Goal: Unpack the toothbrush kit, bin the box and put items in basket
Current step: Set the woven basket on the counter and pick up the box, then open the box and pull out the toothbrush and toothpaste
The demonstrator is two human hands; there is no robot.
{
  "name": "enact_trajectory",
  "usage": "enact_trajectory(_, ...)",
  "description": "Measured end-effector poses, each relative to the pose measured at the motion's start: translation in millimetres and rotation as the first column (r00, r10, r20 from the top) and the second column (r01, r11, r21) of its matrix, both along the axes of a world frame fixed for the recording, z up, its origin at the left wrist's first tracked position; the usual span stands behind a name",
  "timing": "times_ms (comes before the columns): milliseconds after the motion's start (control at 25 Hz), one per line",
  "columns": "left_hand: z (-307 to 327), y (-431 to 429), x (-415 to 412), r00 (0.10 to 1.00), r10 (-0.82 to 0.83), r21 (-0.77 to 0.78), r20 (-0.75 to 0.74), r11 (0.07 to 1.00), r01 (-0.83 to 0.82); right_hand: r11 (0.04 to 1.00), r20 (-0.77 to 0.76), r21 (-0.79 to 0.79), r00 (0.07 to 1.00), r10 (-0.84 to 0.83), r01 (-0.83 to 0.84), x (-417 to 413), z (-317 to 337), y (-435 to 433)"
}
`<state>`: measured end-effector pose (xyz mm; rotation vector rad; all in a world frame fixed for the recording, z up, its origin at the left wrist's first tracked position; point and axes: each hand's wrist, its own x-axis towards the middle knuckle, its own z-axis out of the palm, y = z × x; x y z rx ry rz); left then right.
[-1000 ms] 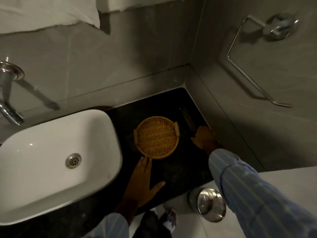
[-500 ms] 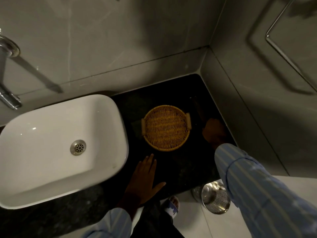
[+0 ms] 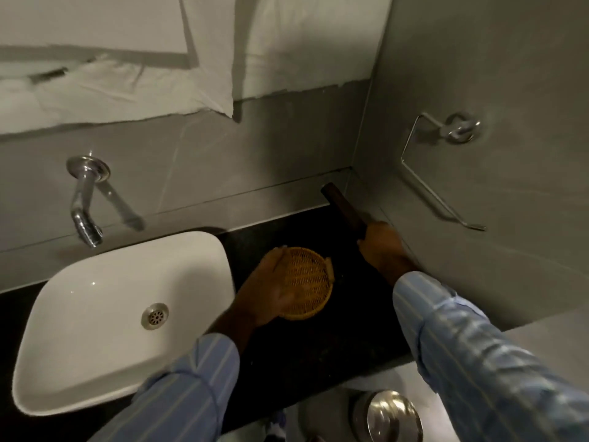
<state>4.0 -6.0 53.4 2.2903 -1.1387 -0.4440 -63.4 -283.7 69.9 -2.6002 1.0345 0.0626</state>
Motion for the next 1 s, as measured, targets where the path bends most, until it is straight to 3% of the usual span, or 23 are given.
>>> enact_trajectory(160, 81, -35, 33, 0.983, 0.184, -0.112, 0.017, 0.977, -0.181, 0.997, 0.129, -0.049, 0.989, 0.069, -0.063, -2, 58, 2)
enact_trajectory(360, 178, -66, 69, 0.955, 0.257, -0.308, -0.148, 0.906, -0.291, 0.988, 0.19, -0.091, 0.972, 0.141, -0.126, -7, 116, 7)
enact_trajectory(520, 236, -73, 79, 0.932, 0.105, -0.51, -0.346, 0.813, -0.281, 0.982, 0.355, -0.112, 0.917, 0.182, -0.151, -14, 157, 7)
enact_trajectory(640, 268, -72, 78, 0.949, -0.007, -0.572, -0.317, 0.799, -0.185, 0.962, 0.382, -0.183, 0.887, 0.259, -0.202, -21, 188, 4)
enact_trajectory(840, 316, -74, 75, 0.868, -0.121, -0.552, -0.482, 0.811, -0.194, 0.934, 0.481, -0.279, 0.809, 0.339, -0.225, -31, 224, -1)
enact_trajectory(1000, 337, -77, 74, 0.838, -0.127, -0.484, -0.532, 0.857, -0.177, 0.935, 0.477, -0.29, 0.816, 0.327, -0.205, -36, 235, 0)
